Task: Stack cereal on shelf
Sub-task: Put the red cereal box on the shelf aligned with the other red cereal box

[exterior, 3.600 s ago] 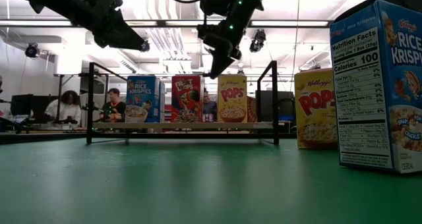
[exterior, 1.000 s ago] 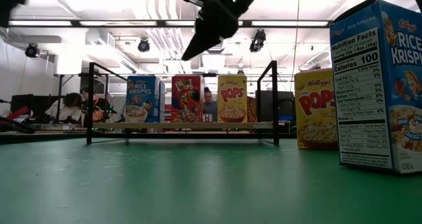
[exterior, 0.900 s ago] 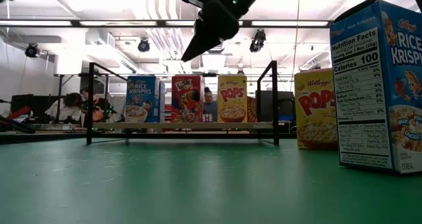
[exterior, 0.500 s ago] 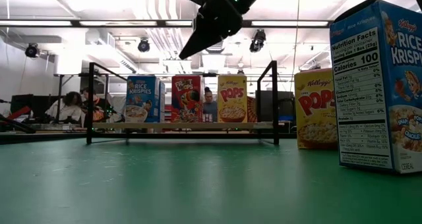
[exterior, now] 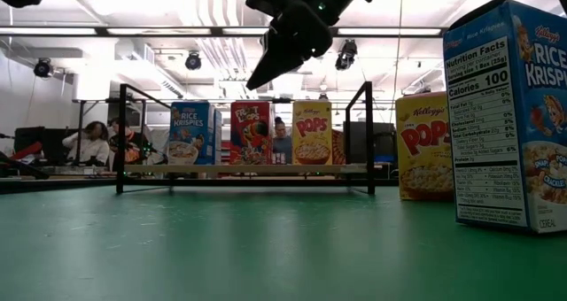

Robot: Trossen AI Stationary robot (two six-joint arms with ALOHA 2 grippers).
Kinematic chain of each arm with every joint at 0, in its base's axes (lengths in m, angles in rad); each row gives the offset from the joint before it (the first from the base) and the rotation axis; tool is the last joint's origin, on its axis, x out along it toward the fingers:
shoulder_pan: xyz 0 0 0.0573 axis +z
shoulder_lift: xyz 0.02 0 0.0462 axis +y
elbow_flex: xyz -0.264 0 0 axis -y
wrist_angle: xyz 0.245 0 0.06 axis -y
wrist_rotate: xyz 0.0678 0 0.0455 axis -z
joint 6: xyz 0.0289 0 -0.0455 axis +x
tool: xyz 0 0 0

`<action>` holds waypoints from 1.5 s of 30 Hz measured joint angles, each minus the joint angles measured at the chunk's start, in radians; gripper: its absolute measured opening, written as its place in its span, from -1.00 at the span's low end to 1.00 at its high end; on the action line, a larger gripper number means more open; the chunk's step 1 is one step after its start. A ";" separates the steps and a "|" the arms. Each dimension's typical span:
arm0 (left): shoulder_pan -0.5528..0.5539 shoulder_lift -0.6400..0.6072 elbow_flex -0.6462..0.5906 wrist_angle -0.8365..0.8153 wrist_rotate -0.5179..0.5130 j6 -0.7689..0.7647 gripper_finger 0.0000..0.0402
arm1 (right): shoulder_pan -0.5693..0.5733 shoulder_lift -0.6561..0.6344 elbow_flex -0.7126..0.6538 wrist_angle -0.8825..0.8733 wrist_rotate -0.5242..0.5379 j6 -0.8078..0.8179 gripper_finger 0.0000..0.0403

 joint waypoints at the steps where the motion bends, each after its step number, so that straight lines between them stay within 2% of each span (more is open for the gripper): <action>1: -0.002 0.007 0.001 0.003 0.000 -0.003 0.08 | 0.000 0.000 0.000 0.000 0.000 0.000 -0.96; 21: -0.007 0.103 0.001 0.022 -0.029 0.050 0.08 | 0.000 0.000 -0.007 -0.007 0.000 0.045 -0.96; 33: -0.007 0.107 0.002 0.021 -0.029 0.099 -0.17 | 0.000 -0.004 -0.020 -0.014 0.001 0.063 -0.96; 37: 0.000 0.105 0.046 0.018 -0.063 0.218 -0.16 | 0.000 -0.042 -0.051 -0.007 0.002 0.063 -0.96; 42: 0.032 0.105 0.154 -0.003 -0.198 0.469 -0.15 | 0.000 -0.148 -0.154 0.074 -0.004 0.069 -0.96; 45: 0.071 0.105 0.241 -0.028 -0.301 0.665 -0.15 | 0.000 -0.226 -0.247 0.188 -0.052 0.068 -0.96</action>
